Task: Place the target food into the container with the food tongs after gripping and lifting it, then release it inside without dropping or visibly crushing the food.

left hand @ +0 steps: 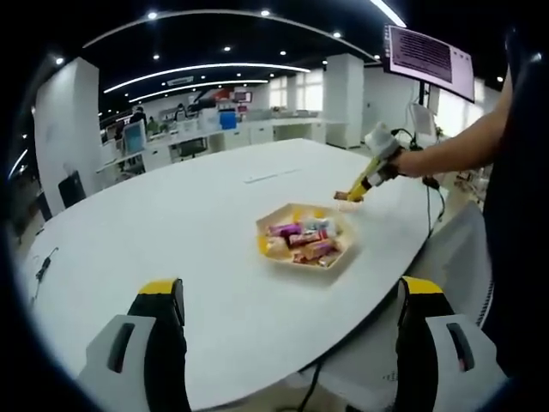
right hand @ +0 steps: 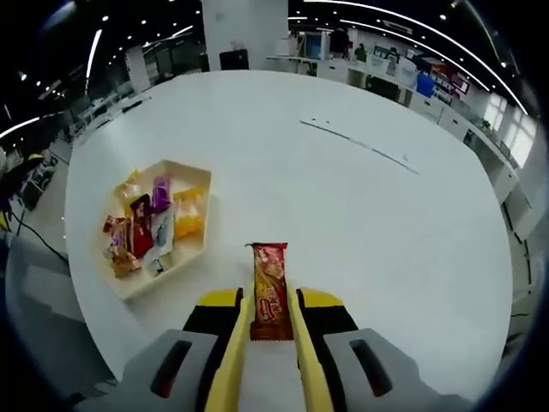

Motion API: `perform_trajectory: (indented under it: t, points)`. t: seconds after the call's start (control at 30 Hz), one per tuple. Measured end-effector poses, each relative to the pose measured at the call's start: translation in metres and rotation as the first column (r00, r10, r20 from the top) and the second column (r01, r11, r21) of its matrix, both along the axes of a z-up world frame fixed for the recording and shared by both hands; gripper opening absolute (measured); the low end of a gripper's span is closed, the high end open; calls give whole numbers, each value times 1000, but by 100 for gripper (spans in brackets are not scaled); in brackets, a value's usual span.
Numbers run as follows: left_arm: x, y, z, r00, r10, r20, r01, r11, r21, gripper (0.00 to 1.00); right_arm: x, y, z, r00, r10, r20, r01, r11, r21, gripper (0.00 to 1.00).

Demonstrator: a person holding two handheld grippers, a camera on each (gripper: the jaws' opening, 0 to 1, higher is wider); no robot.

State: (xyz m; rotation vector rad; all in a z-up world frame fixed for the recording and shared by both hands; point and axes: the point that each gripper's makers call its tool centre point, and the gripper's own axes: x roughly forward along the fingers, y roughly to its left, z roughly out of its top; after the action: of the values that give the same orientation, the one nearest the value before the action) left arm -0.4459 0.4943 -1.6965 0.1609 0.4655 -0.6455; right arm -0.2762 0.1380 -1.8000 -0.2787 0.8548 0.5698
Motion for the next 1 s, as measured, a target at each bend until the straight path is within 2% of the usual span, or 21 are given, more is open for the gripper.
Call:
perform_trajectory:
  t: [0.3, 0.63, 0.8, 0.83, 1.0]
  points:
    - [-2, 2, -1, 1000, 4, 1, -4, 1000, -4, 100, 1, 29, 22, 997, 67, 36, -68, 998, 13, 23]
    - [-1, 3, 1, 1000, 10, 10, -10, 1000, -13, 100, -2, 68, 37, 986, 155, 56, -157, 987, 36, 23]
    - [-3, 2, 1, 1000, 9, 10, -9, 1000, -14, 100, -7, 86, 44, 977, 203, 61, -206, 977, 58, 23]
    - [-2, 2, 3, 1000, 10, 26, -10, 1000, -4, 100, -9, 92, 46, 975, 215, 60, -218, 974, 60, 23]
    - [-1, 4, 4, 999, 22, 35, -22, 1000, -6, 100, -17, 112, 54, 957, 281, 77, -285, 957, 53, 23]
